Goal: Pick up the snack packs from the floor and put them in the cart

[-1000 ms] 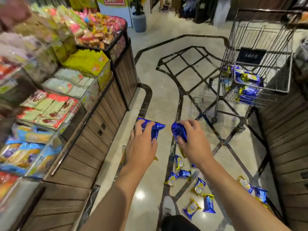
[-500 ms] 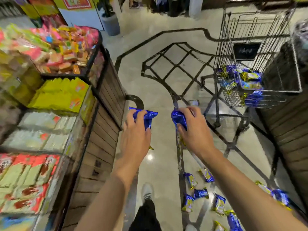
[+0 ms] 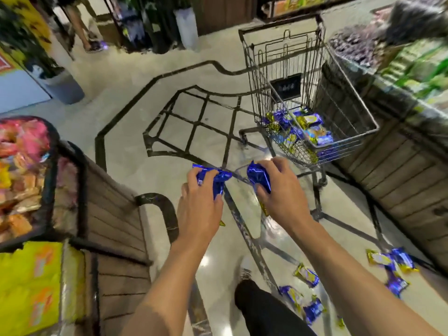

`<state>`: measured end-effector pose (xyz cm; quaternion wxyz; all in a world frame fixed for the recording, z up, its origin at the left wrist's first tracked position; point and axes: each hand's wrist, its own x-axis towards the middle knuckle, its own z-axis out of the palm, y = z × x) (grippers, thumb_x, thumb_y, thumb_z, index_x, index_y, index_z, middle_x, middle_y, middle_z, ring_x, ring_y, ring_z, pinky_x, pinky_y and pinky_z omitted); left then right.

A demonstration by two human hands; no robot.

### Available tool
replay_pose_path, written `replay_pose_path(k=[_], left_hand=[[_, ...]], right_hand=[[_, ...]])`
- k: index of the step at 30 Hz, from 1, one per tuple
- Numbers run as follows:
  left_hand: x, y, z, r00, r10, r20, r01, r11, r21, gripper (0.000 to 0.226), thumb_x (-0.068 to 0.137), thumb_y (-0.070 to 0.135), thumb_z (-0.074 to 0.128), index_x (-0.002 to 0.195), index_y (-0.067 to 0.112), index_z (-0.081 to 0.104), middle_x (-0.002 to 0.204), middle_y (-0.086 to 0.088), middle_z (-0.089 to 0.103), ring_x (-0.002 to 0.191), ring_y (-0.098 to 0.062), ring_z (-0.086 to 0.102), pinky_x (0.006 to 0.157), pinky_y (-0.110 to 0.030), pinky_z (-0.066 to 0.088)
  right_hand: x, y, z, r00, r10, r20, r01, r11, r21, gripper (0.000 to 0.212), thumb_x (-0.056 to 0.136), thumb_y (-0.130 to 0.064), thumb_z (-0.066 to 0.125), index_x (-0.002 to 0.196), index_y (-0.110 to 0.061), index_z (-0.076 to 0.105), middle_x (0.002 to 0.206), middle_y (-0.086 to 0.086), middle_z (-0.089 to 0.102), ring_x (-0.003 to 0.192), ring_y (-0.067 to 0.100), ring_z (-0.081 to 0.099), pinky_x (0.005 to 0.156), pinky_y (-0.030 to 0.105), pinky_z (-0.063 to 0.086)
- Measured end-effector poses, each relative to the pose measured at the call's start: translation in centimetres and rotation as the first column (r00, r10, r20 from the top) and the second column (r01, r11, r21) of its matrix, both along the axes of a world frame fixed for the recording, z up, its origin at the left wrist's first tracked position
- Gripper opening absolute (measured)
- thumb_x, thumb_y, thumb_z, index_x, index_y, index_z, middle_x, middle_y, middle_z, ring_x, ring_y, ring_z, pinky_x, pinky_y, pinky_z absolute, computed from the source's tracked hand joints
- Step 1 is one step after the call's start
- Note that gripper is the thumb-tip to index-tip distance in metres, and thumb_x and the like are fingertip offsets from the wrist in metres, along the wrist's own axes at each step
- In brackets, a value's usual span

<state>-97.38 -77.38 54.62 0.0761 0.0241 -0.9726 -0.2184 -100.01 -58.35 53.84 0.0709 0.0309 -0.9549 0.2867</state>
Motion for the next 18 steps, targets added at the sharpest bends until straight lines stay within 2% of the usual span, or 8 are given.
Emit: replay_pose_path(k=[5, 13, 18], left_hand=[[-11.2, 1.2, -0.4, 0.996, -0.084, 0.008, 0.084, 0.996, 0.006, 0.058, 0.088, 0.023, 0.068, 0.137, 0.032, 0.039, 0.147, 0.004, 0.027, 0.117, -0.023, 0.049, 0.087, -0.043, 0.055], [-28.9, 4.9, 2.2, 0.975, -0.220, -0.036, 0.221, 0.975, 0.018, 0.055, 0.087, 0.024, 0.068, 0.134, 0.030, 0.041, 0.144, 0.004, 0.033, 0.119, -0.023, 0.050, 0.087, -0.045, 0.055], [-39.0, 7.5, 0.5, 0.942, -0.335, -0.027, 0.336, 0.942, 0.030, 0.052, 0.087, 0.025, 0.067, 0.133, 0.030, 0.044, 0.141, 0.005, 0.032, 0.114, -0.024, 0.050, 0.082, -0.044, 0.055]], right_hand=[[-9.4, 1.4, -0.8, 0.991, -0.137, 0.000, 0.137, 0.988, -0.068, 0.047, 0.088, -0.033, 0.063, 0.130, -0.033, 0.043, 0.137, -0.003, 0.035, 0.111, 0.026, 0.055, 0.078, 0.047, 0.056], [-23.4, 3.9, 0.9, 0.951, -0.309, 0.005, 0.309, 0.950, -0.048, 0.050, 0.087, -0.034, 0.066, 0.133, -0.028, 0.046, 0.136, -0.002, 0.038, 0.116, 0.025, 0.051, 0.078, 0.041, 0.053], [-30.9, 6.6, -0.1, 0.905, -0.425, 0.025, 0.426, 0.903, -0.058, 0.048, 0.085, -0.033, 0.065, 0.130, -0.028, 0.050, 0.132, -0.003, 0.039, 0.111, 0.026, 0.054, 0.078, 0.041, 0.053]])
